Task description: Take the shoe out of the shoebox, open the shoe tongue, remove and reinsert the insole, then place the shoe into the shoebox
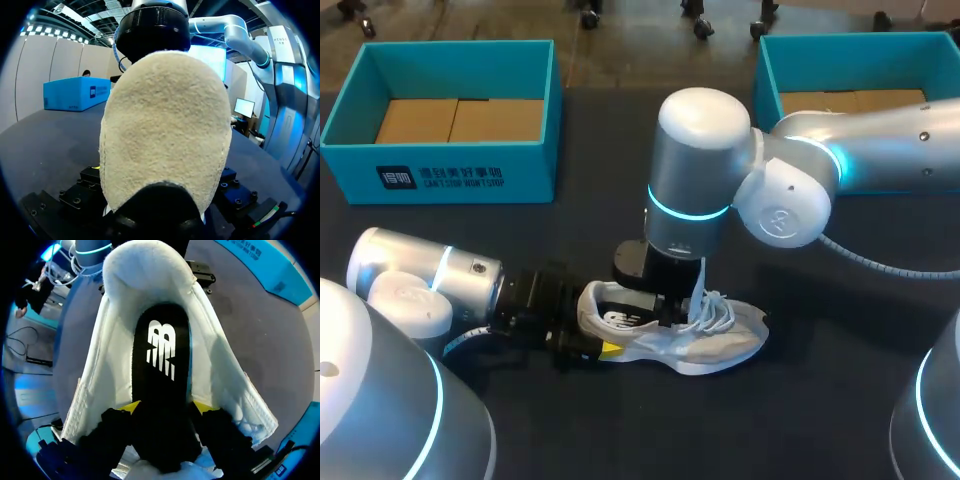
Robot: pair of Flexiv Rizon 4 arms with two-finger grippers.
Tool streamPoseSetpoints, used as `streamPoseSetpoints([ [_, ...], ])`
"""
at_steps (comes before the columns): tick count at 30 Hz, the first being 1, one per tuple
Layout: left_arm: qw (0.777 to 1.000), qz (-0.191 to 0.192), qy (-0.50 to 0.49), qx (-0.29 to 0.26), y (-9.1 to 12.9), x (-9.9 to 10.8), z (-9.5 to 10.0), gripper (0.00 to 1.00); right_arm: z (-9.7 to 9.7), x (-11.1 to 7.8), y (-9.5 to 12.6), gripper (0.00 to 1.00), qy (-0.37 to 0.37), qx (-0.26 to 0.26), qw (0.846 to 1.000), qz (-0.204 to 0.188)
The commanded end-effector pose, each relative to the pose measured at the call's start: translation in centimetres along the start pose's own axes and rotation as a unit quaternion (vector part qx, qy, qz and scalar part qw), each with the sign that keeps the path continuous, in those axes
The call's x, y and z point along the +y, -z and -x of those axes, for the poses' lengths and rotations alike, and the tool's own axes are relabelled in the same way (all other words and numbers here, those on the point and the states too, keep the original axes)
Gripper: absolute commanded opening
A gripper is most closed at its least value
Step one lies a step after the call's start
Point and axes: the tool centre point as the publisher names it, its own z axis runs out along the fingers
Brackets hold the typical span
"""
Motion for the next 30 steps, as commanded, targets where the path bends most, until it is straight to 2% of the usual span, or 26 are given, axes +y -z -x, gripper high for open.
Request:
streamPoseSetpoints([
  [1, 1.0, 0.0, 0.0, 0.0, 0.0, 0.2, 0.0, 0.0, -1.0, 1.3, -3.4, 0.56, -0.001, 0.027, 1.0, -0.008],
  [3, 1.0, 0.0, 0.0, 0.0, 0.0, 0.2, 0.0, 0.0, -1.5, 1.4, -3.7, 0.49, -0.008, 0.037, 0.999, -0.008],
  [9, 1.0, 0.0, 0.0, 0.0, 0.0, 0.2, 0.0, 0.0, -2.6, 1.6, -4.0, 0.44, -0.012, 0.051, 0.999, -0.016],
  [21, 1.0, 0.0, 0.0, 0.0, 0.0, 0.2, 0.0, 0.0, -4.3, 1.5, -3.1, 0.43, -0.037, 0.032, 0.999, -0.023],
  [30, 1.0, 0.0, 0.0, 0.0, 0.0, 0.2, 0.0, 0.0, -5.2, 1.4, -2.6, 0.44, -0.048, -0.003, 0.999, -0.016],
])
